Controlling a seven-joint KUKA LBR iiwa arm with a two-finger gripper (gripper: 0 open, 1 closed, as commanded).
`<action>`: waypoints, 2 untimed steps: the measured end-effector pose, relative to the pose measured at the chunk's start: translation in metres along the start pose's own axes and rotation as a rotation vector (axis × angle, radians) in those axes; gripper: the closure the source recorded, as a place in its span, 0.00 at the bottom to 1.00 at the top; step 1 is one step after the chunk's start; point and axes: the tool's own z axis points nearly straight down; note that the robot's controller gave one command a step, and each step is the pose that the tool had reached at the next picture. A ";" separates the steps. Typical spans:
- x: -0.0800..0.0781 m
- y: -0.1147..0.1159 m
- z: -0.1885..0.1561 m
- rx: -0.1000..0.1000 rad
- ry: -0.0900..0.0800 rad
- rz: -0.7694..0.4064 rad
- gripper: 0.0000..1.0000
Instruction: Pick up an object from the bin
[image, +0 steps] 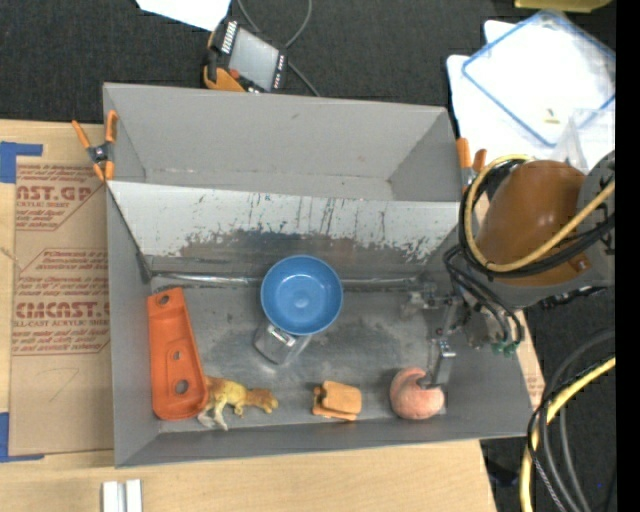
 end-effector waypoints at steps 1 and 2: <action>0.000 0.000 0.000 0.000 0.000 0.000 0.00; 0.005 0.018 0.093 -0.004 0.009 -0.079 0.00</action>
Offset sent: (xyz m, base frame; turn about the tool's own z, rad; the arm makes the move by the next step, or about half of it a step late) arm -0.0042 0.0157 -0.0859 -0.0785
